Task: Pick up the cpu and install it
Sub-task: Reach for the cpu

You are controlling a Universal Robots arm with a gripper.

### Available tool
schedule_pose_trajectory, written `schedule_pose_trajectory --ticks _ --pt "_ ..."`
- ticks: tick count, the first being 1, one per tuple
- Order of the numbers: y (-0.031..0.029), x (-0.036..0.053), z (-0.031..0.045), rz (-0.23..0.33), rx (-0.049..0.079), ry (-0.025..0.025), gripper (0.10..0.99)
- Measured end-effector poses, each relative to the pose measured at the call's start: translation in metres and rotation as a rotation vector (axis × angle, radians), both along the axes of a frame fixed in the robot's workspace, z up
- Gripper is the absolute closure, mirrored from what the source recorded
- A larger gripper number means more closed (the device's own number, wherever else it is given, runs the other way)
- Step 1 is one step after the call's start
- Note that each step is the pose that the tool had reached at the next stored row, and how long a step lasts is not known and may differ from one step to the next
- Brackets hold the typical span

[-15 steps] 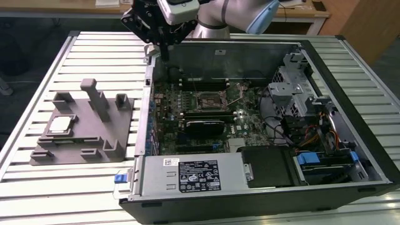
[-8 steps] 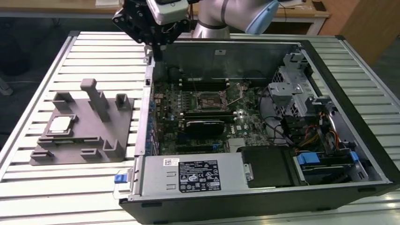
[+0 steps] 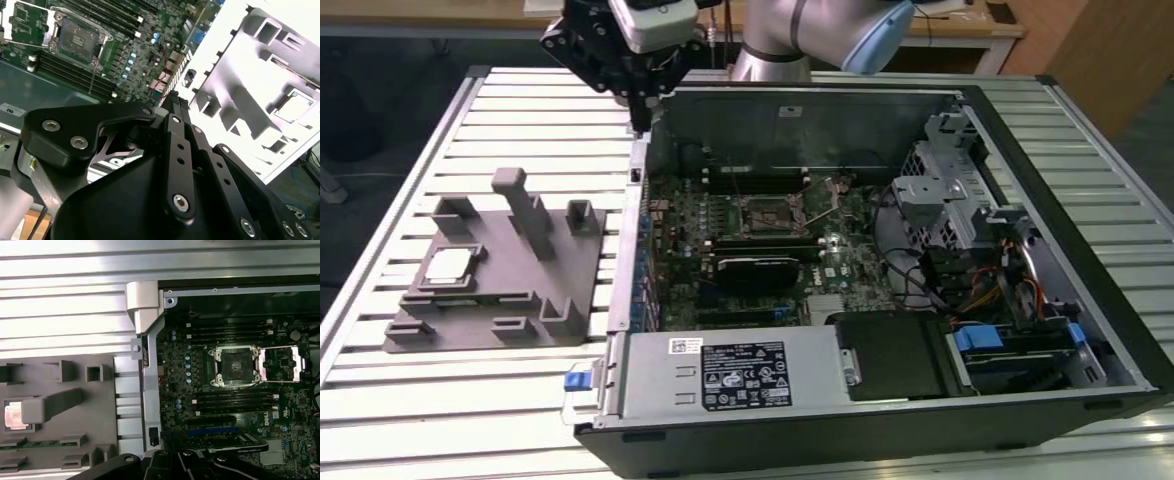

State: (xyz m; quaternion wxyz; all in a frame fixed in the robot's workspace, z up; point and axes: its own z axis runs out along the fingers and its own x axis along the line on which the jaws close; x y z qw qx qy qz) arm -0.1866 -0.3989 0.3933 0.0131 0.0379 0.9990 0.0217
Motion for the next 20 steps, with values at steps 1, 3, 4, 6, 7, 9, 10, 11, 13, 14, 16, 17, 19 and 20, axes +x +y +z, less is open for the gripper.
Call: schedule_pose_trajectory --ticks 1,3,4,6,7,9,10,11,13,14,16,17,19,20 --pt "0.0 -0.0017 0.0 0.0 0.0 0.0 0.98" --pt "0.0 -0.0051 0.0 0.0 0.0 0.0 0.98" --pt "0.0 -0.007 0.0 0.0 0.0 0.0 0.98" --pt "0.0 -0.0105 0.0 0.0 0.0 0.0 0.98" --pt "0.0 -0.0122 0.0 0.0 0.0 0.0 0.98" --pt "0.0 -0.0156 0.0 0.0 0.0 0.0 0.98" --pt "0.0 -0.0174 0.0 0.0 0.0 0.0001 0.98" --pt "0.0 -0.0191 0.0001 0.0 0.0 0.0001 0.98" --pt "0.0 -0.0223 0.0 0.0 0.0 0.0 0.98" --pt "0.0 -0.0239 0.0 0.0 0.0 0.0001 0.98" --pt "0.0 -0.0271 0.0 0.0 0.0 0.0 0.98" --pt "0.0 -0.0287 0.0 0.0 0.0 0.0 0.98" --pt "0.0 -0.0318 0.0 0.0 0.0 0.0 0.98" --pt "0.0 -0.0334 0.0 0.0 0.0 0.0 0.98"
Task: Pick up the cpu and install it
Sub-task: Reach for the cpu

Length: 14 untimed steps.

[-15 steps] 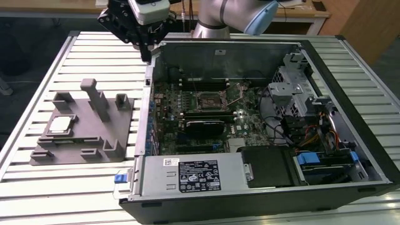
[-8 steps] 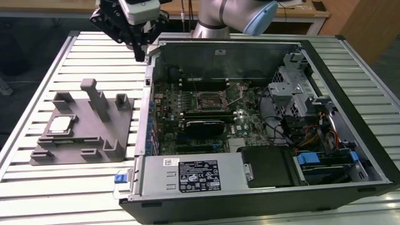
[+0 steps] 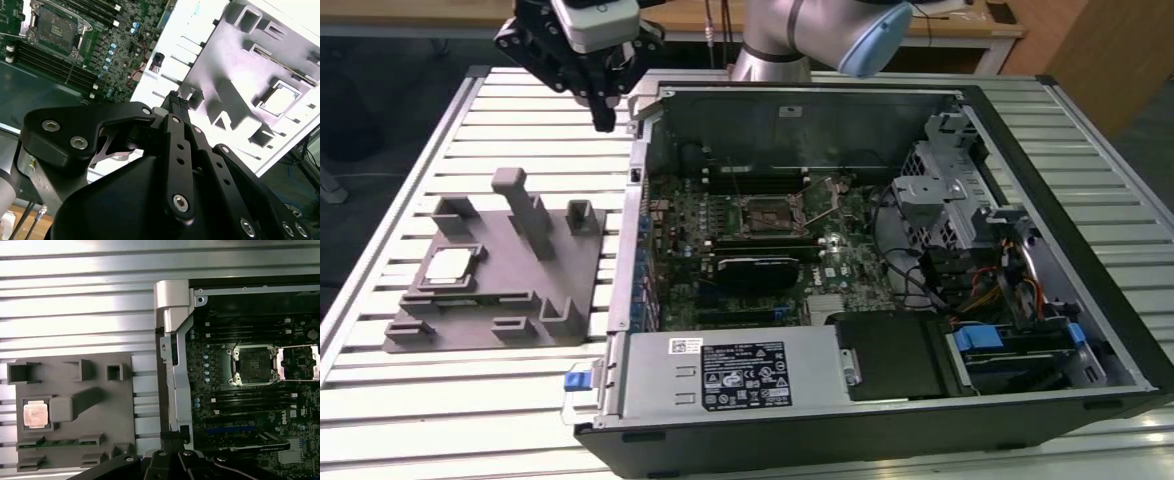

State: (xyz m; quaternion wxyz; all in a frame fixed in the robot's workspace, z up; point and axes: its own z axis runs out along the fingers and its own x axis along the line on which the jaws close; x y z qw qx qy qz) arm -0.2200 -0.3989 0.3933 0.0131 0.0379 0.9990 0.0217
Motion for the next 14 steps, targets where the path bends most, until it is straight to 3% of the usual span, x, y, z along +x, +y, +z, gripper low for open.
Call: schedule_pose_trajectory --ticks 14 --pt "0.0 -0.0233 0.0 0.0 0.0 0.0 0.98"
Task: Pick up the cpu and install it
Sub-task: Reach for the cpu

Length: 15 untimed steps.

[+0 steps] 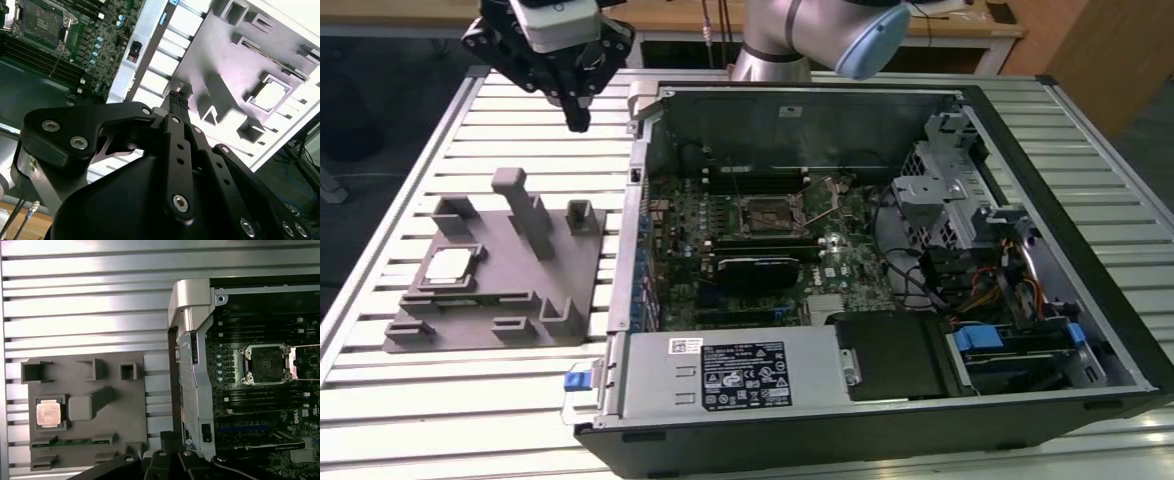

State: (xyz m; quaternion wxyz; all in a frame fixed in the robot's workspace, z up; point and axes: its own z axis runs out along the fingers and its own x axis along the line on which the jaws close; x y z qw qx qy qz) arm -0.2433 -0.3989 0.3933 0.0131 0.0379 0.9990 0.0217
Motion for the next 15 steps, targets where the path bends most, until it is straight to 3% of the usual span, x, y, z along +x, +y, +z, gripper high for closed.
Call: schedule_pose_trajectory --ticks 15 --pt "0.0 -0.0235 0.0 0.0 0.0 0.0 0.98"
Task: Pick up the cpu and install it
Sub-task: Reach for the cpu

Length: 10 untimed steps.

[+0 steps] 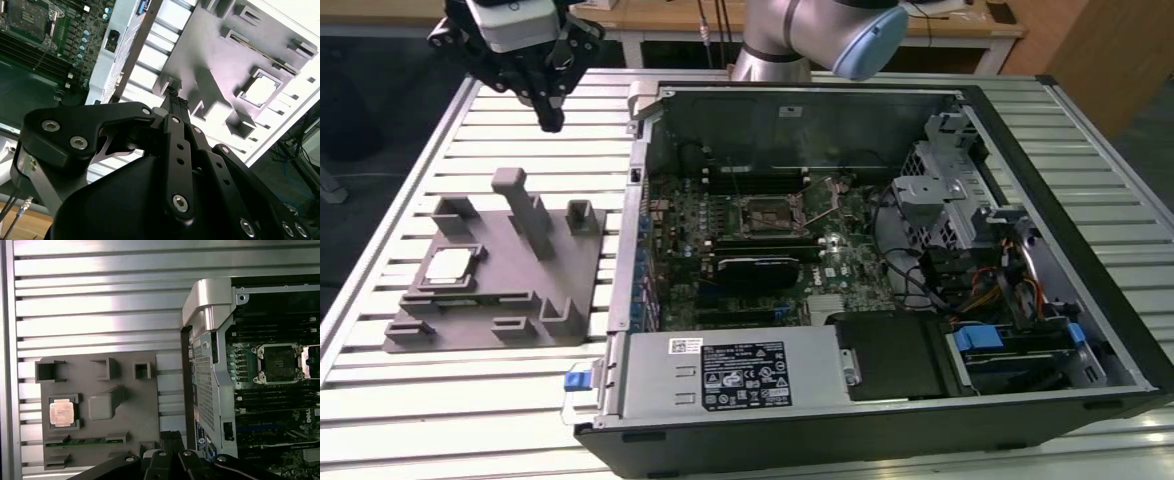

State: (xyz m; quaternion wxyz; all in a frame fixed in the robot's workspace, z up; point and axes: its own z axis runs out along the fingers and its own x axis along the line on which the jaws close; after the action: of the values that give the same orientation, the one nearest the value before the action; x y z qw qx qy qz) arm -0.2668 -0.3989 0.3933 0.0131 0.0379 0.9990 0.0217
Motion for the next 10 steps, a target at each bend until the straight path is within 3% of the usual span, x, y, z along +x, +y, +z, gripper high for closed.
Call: schedule_pose_trajectory --ticks 10 --pt "0.0 -0.0144 -0.0005 0.0 0.0 0.0 0.98"
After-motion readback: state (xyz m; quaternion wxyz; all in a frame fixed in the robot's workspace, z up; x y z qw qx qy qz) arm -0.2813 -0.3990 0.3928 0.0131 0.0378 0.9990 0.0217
